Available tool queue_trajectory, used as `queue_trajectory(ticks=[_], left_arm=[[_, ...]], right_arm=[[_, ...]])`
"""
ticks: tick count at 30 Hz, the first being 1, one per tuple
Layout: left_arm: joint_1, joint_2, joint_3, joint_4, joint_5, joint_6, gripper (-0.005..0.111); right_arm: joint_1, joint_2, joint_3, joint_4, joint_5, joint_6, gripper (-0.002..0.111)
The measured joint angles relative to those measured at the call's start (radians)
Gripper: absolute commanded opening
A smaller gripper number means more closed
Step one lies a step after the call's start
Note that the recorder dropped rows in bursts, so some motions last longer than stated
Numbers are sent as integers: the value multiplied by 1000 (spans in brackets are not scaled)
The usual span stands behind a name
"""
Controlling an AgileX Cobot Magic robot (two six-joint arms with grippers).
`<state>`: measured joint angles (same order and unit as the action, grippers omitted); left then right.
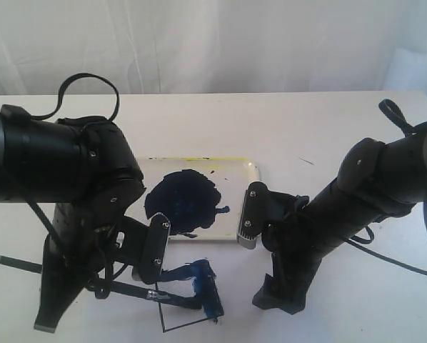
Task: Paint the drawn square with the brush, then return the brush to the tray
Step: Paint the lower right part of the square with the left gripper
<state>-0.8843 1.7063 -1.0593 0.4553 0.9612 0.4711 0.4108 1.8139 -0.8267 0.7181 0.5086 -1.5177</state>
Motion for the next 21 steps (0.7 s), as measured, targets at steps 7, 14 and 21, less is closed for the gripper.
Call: queue_trajectory(ticks=[7,14,21], left_arm=[[0,0,0,-37,-80,4,0],[0,0,0,-73,-67,49,0],[0,0,0,-73,0,60,0]], right_arm=[[0,0,0,0,0,0,89],[0,0,0,0,0,0,89],[0,0,0,0,0,0,89]])
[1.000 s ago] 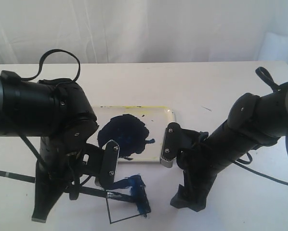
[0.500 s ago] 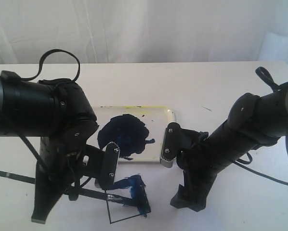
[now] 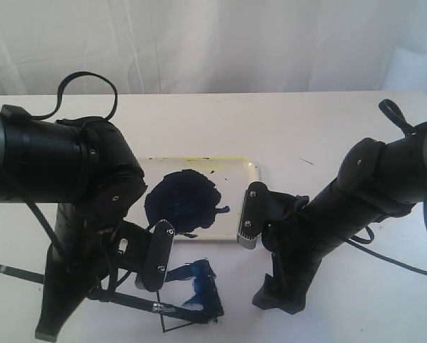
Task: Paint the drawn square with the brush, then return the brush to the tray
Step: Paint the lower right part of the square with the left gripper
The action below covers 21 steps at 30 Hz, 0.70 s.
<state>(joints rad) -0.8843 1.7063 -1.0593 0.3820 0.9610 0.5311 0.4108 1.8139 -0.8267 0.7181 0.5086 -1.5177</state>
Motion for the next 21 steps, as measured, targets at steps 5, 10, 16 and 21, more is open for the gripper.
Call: queue_trajectory(ticks=[5,10,16,21], left_arm=[[0,0,0,6,25,2,0],[0,0,0,8,-53,-54,0],[0,0,0,7,-56,-75,0],[0,0,0,44,43,-77,0]], right_arm=[[0,0,0,0,0,0,89],[0,0,0,0,0,0,89],[0,0,0,0,0,0,89],[0,0,0,0,0,0,89]])
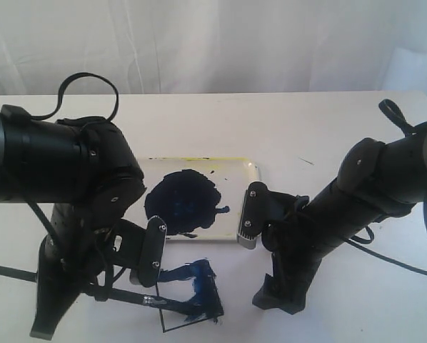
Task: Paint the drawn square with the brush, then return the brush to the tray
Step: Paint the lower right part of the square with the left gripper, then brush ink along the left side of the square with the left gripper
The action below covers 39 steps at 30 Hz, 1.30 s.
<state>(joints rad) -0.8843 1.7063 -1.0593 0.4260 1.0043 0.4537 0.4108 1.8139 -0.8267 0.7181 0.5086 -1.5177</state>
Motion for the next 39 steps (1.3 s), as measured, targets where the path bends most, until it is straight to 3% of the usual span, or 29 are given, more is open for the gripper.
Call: queue_trajectory(ticks=[10,19,29,39], left_arm=[[0,0,0,-44,-102,0,0],[0,0,0,-39,16,16,0],[0,0,0,-69,-65,18,0],[0,0,0,-51,101,18,0]], right_arm=[[0,0,0,0,0,0,89],[0,0,0,0,0,0,89],[0,0,0,0,0,0,89],[0,0,0,0,0,0,89]])
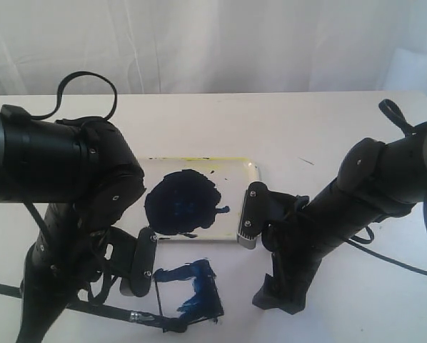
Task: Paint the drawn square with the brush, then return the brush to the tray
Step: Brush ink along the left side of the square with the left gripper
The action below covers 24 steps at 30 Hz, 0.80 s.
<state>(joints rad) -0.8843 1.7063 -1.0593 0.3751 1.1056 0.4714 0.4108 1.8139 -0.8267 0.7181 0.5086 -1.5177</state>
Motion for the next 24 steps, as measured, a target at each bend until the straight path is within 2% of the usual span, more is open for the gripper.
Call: queue_trajectory(ticks=[9,15,24], left_arm=[[0,0,0,9,-82,-66,0],[0,0,0,17,15,-72,0],[0,0,0,25,18,-72,0]], right_arm=[[0,0,0,0,0,0,89],[0,0,0,0,0,0,89],[0,0,0,-2,0,0,89]])
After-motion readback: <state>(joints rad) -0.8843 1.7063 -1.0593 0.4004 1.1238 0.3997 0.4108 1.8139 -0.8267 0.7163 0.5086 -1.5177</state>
